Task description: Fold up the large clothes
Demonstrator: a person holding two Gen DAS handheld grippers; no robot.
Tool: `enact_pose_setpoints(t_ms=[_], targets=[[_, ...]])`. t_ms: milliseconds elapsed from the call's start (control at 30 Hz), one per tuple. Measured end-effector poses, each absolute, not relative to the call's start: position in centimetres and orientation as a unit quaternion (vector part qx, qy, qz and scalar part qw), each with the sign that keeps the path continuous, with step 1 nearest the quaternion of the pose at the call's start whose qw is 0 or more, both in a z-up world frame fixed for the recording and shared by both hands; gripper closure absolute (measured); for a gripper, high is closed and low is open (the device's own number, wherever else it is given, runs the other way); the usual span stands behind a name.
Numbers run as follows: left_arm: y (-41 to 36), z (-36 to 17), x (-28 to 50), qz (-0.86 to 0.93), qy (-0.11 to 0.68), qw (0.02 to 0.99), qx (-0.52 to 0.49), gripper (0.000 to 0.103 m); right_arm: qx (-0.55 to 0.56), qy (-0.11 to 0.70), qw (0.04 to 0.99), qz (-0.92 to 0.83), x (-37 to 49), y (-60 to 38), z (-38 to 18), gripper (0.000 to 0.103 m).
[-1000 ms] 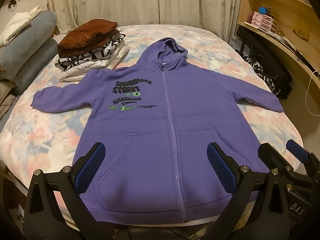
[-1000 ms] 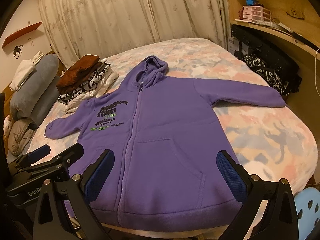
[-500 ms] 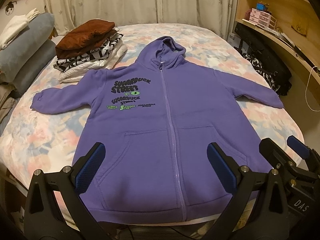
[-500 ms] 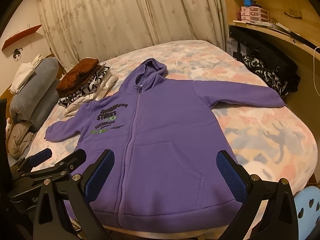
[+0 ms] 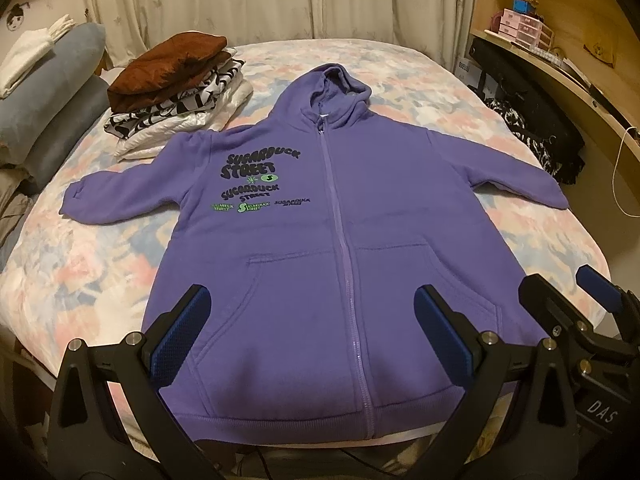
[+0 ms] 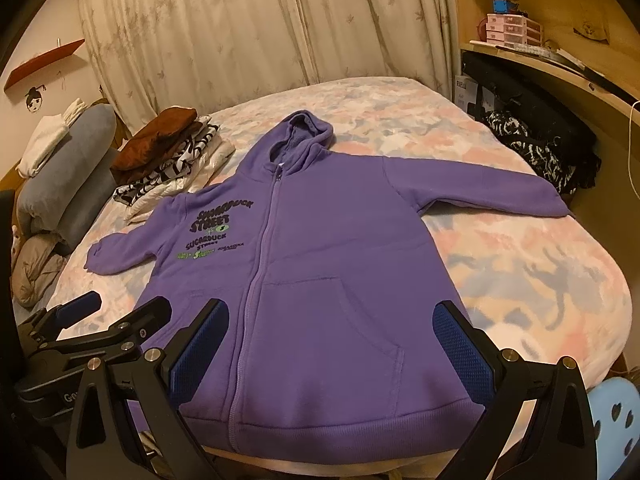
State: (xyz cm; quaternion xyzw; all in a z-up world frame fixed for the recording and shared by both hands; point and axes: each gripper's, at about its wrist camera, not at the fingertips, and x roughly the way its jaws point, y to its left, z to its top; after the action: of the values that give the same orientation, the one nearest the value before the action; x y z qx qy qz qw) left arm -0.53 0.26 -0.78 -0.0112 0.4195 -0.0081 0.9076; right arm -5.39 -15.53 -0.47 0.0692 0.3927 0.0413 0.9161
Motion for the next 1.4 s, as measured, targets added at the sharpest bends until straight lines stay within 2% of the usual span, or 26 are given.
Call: enact_pose_setpoints(t_ms=[400, 767, 1133, 1267, 1400], targets=[[-0.6, 0.6, 1.5, -0.04, 0.419, 0.907, 0.018, 0.003, 0.037, 0.387, 0.921, 0.036, -4.3, -16.0, 0.3, 0.0], [-1.8, 6.3, 7.3, -0.071, 0.411, 0.909, -0.004, 0.003, 0.013, 0.345, 0.938, 0.025, -0.2, -19.5, 6.6, 0.0], [-5.0, 10.5, 16.0, -0.071, 0.381, 0.922, 0.0, 0.002, 0.011, 0.277, 0.961, -0.017, 7.5, -29.1, 15.4, 0.0], [-6.5, 10.1, 20.2, -0.079, 0.378, 0.922, -0.021, 0.002, 0.027, 0.272, 0.962, -0.029, 11.2, -34.2, 16.2, 0.0], [-8.8, 7.7, 24.6, -0.061, 0.384, 0.921, -0.021, 0.002, 0.051, 0.301, 0.951, -0.052, 15.4, -39.6, 14.4, 0.0]])
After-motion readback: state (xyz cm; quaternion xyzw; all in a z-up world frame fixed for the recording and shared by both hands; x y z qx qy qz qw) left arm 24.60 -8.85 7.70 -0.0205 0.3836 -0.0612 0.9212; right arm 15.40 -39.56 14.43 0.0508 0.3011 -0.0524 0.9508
